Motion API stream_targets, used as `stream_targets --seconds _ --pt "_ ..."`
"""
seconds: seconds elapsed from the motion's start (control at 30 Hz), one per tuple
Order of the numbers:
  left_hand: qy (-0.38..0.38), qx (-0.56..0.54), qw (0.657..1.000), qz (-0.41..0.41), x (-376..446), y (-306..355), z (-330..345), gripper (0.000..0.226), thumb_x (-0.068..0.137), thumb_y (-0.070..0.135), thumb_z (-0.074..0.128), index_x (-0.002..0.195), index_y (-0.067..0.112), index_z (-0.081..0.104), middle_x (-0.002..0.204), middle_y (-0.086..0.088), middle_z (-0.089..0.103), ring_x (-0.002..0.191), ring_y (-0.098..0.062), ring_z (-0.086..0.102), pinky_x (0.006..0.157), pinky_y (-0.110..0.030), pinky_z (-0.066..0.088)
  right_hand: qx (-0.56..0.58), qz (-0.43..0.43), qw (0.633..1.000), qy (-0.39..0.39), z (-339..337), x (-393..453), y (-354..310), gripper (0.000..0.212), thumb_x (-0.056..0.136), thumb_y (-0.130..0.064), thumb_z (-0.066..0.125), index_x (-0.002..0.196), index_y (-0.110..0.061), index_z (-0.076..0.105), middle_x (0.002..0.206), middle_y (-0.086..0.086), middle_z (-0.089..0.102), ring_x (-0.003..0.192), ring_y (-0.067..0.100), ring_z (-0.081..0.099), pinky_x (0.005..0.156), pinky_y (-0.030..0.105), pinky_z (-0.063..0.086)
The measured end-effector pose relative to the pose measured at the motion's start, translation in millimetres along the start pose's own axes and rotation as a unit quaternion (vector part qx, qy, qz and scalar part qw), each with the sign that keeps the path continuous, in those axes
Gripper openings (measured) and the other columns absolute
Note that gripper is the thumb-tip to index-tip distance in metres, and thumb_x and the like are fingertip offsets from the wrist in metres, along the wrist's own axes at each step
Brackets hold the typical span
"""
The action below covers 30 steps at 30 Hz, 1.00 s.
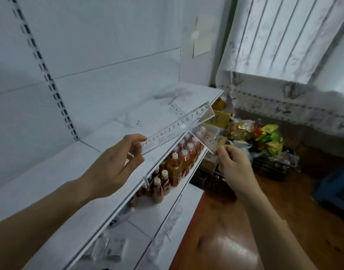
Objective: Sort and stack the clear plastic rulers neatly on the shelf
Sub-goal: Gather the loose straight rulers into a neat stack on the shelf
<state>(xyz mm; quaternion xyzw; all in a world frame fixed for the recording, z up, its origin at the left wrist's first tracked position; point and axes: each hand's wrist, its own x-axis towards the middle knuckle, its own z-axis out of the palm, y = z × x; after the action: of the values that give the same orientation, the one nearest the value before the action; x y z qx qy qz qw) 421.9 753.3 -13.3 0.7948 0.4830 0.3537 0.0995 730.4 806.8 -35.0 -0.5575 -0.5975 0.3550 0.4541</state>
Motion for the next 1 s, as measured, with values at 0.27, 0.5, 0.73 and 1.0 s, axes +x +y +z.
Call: stream_targets --seconds 0.27,0.5,0.73,1.0 --pt "0.011 0.004 0.999 -0.035 95.8 -60.0 34.3 0.033 0.099 0.044 0.045 0.131 0.035 0.044 0.111 0.018 0.061 0.108 -0.008 0.064 0.094 -0.031 0.054 -0.003 0.002 1.000 -0.024 1.0 129.0 15.4 0.027 0.107 -0.022 0.047 0.097 -0.009 0.069 0.065 0.005 0.053 0.056 0.023 0.047 0.055 0.038 0.039" --pt "0.052 0.081 0.994 -0.051 153.1 -92.8 48.1 0.036 0.097 0.040 0.046 0.131 0.028 0.049 0.117 0.016 0.057 0.108 -0.007 0.060 0.082 -0.039 0.057 -0.003 -0.007 0.998 -0.067 28.0 262.4 29.2 0.020 0.104 -0.021 0.054 0.119 -0.018 0.067 0.070 0.003 0.066 0.054 0.011 0.054 0.050 0.026 0.044" --pt "0.149 0.179 0.961 -0.147 204.7 -119.3 63.0 0.040 0.096 0.042 0.046 0.128 0.021 0.059 0.118 0.009 0.045 0.095 -0.005 0.054 0.070 -0.035 0.055 -0.092 -0.010 0.969 -0.227 46.1 384.0 31.8 0.041 0.104 -0.024 0.056 0.144 -0.022 0.050 0.074 0.001 0.073 0.056 0.013 0.057 0.054 0.027 0.047" --pt "0.194 0.122 0.939 -0.256 253.8 -130.7 107.7 0.037 0.097 0.039 0.049 0.130 0.026 0.058 0.116 0.013 0.049 0.113 -0.001 0.059 0.093 -0.025 0.047 -0.197 -0.118 0.917 -0.327 56.2 447.8 39.6 0.046 0.101 -0.040 0.057 0.145 -0.032 0.050 0.059 -0.009 0.069 0.051 -0.007 0.057 0.055 0.016 0.040"
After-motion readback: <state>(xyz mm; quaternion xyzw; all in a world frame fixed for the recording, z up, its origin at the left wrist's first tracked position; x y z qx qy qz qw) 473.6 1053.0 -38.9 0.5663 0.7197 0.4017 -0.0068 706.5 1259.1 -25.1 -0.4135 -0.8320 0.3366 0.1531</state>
